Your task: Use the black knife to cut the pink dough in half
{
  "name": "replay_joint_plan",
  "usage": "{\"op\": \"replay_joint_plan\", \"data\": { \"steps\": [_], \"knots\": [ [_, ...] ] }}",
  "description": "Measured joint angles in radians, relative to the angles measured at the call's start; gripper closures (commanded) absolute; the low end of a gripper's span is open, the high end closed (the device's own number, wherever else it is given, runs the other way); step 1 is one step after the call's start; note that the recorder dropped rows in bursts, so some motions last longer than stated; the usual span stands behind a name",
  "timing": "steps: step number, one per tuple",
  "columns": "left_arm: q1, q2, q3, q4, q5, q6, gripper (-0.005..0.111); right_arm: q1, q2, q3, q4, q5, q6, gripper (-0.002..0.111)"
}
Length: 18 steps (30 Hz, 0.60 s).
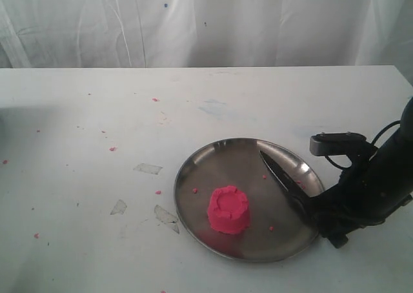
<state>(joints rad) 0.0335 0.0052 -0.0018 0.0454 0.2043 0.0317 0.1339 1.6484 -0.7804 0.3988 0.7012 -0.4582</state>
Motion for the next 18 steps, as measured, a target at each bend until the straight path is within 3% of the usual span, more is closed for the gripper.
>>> {"op": "replay_joint_plan", "data": {
  "steps": [7, 14, 18],
  "knots": [
    [0.000, 0.000, 0.000, 0.000, 0.000, 0.000, 0.107, 0.000, 0.004, 0.000, 0.000, 0.005, 0.000, 0.083],
    [0.000, 0.000, 0.000, 0.000, 0.000, 0.000, 0.107, 0.000, 0.010, 0.000, 0.002, 0.016, 0.000, 0.107],
    [0.000, 0.000, 0.000, 0.000, 0.000, 0.000, 0.107, 0.000, 0.010, -0.002, 0.002, 0.016, 0.000, 0.108]
  ]
}}
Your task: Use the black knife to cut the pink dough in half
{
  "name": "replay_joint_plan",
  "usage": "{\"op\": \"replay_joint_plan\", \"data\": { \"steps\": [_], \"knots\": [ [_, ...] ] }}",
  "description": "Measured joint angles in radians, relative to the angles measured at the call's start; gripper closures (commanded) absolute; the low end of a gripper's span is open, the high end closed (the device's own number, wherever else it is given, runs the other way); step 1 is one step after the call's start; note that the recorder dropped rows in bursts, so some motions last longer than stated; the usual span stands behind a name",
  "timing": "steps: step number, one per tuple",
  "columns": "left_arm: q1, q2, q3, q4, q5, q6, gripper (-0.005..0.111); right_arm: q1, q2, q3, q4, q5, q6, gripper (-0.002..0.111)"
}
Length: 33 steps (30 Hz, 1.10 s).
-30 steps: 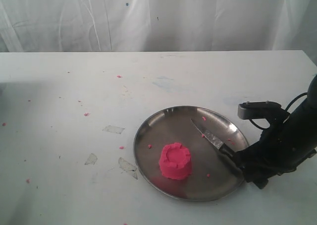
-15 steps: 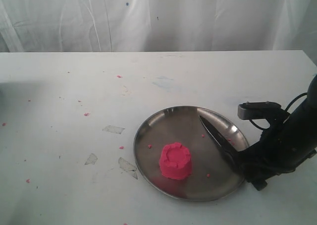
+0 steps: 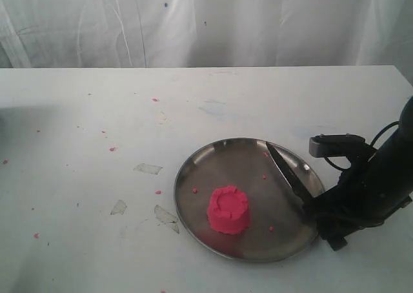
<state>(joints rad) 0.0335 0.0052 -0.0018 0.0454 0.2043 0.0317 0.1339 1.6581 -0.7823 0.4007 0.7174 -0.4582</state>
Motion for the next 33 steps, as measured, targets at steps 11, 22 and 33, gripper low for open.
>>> {"op": "replay_joint_plan", "data": {
  "steps": [11, 22, 33],
  "knots": [
    [0.000, 0.000, 0.000, 0.000, 0.000, 0.000, 0.107, 0.000, -0.057, -0.004, -0.024, -0.001, 0.000, 0.108],
    [0.000, 0.000, 0.000, 0.000, 0.000, 0.000, 0.107, 0.000, -0.021, 0.000, -0.018, 0.016, 0.000, 0.083],
    [0.000, 0.000, 0.000, 0.000, 0.000, 0.000, 0.107, 0.000, -0.020, -0.016, -0.014, 0.052, 0.026, 0.077]
  ]
}}
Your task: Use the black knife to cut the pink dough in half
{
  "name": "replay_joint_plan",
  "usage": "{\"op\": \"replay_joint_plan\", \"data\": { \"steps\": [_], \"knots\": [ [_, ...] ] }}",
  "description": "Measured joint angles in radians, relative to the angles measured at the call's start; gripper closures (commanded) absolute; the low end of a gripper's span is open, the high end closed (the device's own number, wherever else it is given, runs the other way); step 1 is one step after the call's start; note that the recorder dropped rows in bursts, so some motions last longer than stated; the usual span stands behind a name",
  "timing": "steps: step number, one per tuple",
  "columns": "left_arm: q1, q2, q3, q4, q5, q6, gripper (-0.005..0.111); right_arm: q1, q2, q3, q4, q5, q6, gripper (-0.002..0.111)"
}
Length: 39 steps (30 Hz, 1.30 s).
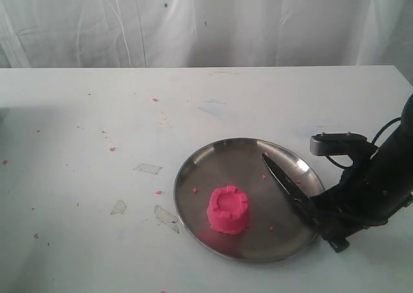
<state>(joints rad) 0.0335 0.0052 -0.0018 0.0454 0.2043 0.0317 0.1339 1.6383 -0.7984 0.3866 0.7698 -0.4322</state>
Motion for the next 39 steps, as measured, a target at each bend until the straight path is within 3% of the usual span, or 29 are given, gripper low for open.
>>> {"op": "replay_joint_plan", "data": {
  "steps": [9, 12, 16, 18, 24, 39],
  "knots": [
    [0.000, 0.000, 0.000, 0.000, 0.000, 0.000, 0.107, -0.030, -0.111, -0.075, -0.067, 0.024, 0.092, 0.077],
    [0.000, 0.000, 0.000, 0.000, 0.000, 0.000, 0.107, -0.110, -0.085, -0.088, -0.036, 0.085, 0.104, 0.077],
    [0.000, 0.000, 0.000, 0.000, 0.000, 0.000, 0.107, -0.288, 0.047, -0.085, 0.156, 0.318, -0.032, 0.077],
    [0.000, 0.000, 0.000, 0.000, 0.000, 0.000, 0.107, -0.329, 0.088, -0.071, 0.199, 0.339, -0.067, 0.077],
    [0.000, 0.000, 0.000, 0.000, 0.000, 0.000, 0.107, -0.337, 0.109, -0.052, 0.326, 0.347, -0.213, 0.076],
    [0.000, 0.000, 0.000, 0.000, 0.000, 0.000, 0.107, -0.337, 0.217, -0.052, 0.382, 0.304, -0.259, 0.076]
  ]
}}
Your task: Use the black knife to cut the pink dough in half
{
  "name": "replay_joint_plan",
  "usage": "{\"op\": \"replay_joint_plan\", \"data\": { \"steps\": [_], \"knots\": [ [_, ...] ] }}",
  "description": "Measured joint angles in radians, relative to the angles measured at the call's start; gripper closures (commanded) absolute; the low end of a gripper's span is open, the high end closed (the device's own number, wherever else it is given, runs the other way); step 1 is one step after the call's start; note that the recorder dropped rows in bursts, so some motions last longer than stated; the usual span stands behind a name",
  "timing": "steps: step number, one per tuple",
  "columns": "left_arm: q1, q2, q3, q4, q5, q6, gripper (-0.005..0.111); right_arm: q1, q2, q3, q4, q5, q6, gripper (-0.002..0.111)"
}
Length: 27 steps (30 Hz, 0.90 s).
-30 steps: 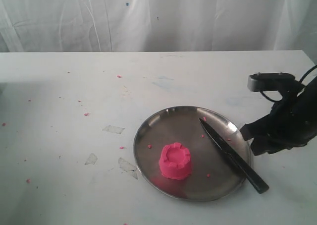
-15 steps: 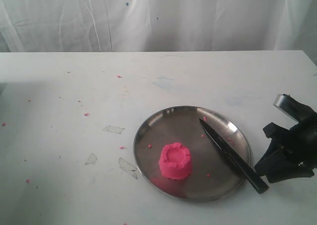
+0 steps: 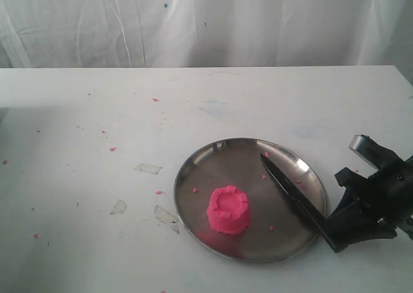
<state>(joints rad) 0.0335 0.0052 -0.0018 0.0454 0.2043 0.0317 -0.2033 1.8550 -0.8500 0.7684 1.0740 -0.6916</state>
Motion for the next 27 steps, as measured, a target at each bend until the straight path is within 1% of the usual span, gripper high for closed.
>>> {"op": "replay_joint_plan", "data": {
  "steps": [5, 20, 22, 24, 27],
  "knots": [
    [0.000, 0.000, 0.000, 0.000, 0.000, 0.000, 0.107, 0.000, 0.016, 0.000, 0.036, 0.021, -0.043, 0.076],
    [0.000, 0.000, 0.000, 0.000, 0.000, 0.000, 0.107, 0.000, 0.056, 0.000, 0.040, 0.034, -0.054, 0.077],
    [0.000, 0.000, 0.000, 0.000, 0.000, 0.000, 0.107, 0.000, 0.056, 0.000, 0.040, 0.036, -0.055, 0.081],
    [0.000, 0.000, 0.000, 0.000, 0.000, 0.000, 0.107, 0.000, 0.056, 0.000, 0.040, 0.039, -0.060, 0.087],
    [0.000, 0.000, 0.000, 0.000, 0.000, 0.000, 0.107, 0.000, 0.056, 0.000, 0.038, 0.051, -0.079, 0.101]
  ]
}}
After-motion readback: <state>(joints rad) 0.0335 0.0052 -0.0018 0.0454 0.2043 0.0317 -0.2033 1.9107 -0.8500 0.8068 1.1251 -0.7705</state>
